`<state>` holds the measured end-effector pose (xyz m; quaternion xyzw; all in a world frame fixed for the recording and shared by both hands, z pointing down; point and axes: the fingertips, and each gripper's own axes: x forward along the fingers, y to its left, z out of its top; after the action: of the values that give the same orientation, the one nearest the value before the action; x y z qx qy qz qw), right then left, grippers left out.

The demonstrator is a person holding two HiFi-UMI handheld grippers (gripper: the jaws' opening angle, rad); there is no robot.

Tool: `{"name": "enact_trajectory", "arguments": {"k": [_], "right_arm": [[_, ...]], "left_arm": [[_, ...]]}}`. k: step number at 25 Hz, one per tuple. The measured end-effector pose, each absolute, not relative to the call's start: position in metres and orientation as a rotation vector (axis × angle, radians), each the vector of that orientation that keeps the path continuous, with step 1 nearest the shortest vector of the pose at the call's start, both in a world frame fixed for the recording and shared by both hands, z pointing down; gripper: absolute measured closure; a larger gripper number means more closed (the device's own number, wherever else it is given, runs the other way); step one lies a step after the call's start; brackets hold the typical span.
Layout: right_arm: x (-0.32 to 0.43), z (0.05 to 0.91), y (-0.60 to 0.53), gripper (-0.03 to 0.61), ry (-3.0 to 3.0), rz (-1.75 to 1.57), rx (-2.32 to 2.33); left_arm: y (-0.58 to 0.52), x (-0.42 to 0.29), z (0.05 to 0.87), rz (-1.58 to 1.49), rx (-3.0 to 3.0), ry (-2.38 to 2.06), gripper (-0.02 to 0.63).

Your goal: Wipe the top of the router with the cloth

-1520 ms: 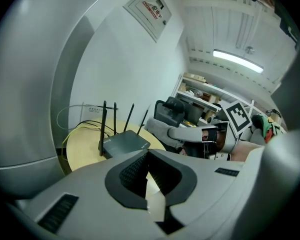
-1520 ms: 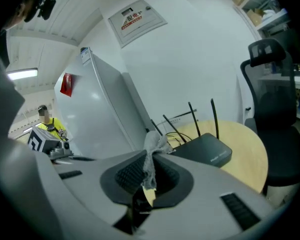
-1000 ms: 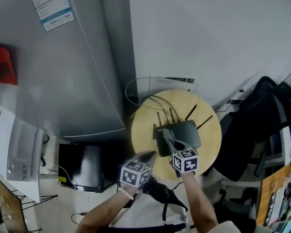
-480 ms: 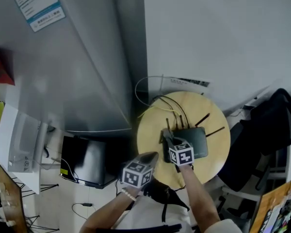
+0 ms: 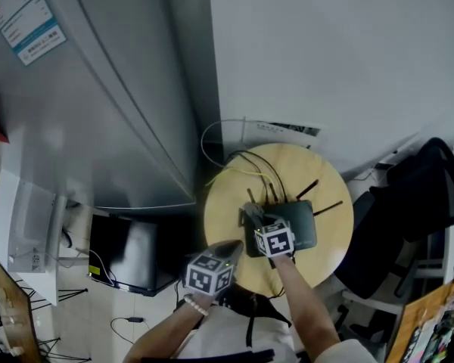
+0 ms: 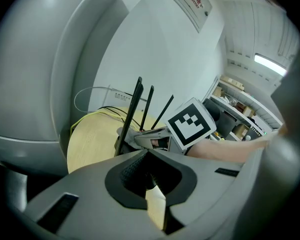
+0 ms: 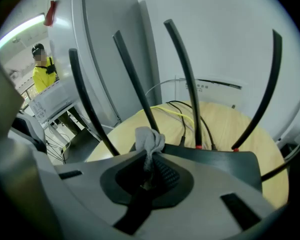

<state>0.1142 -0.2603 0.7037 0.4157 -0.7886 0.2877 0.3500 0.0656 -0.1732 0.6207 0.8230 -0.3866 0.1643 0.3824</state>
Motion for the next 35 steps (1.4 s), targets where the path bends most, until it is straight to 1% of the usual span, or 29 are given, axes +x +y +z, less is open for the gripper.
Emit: {"name": "enact_trajectory", "arguments": {"k": [7, 12, 22, 31, 35], "right_arm": [[0.162, 0.705, -0.265, 0.546, -1.987, 0.762, 1.181], [0.209, 0.705, -0.271, 0.546, -1.920, 0.768, 1.277], [0.284, 0.706, -0.283, 0.546, -1.750, 0.699, 1.441], [0.321, 0.705, -0.268, 0.546, -1.672, 0.696, 1.526], [0.317, 0.708, -0.263, 0.546, -1.677, 0.717, 1.511]], "left_arm": [[-0.175, 0.088, 0.623, 0.448, 2.133, -0.927, 0.615], [-0.177, 0.107, 0.626, 0.470, 2.153, -0.874, 0.615], [-0.176, 0.110, 0.629, 0.515, 2.157, -0.835, 0.615], [-0.173, 0.109, 0.631, 0.530, 2.156, -0.822, 0.617], [-0.170, 0.108, 0.632, 0.531, 2.155, -0.824, 0.617]]}}
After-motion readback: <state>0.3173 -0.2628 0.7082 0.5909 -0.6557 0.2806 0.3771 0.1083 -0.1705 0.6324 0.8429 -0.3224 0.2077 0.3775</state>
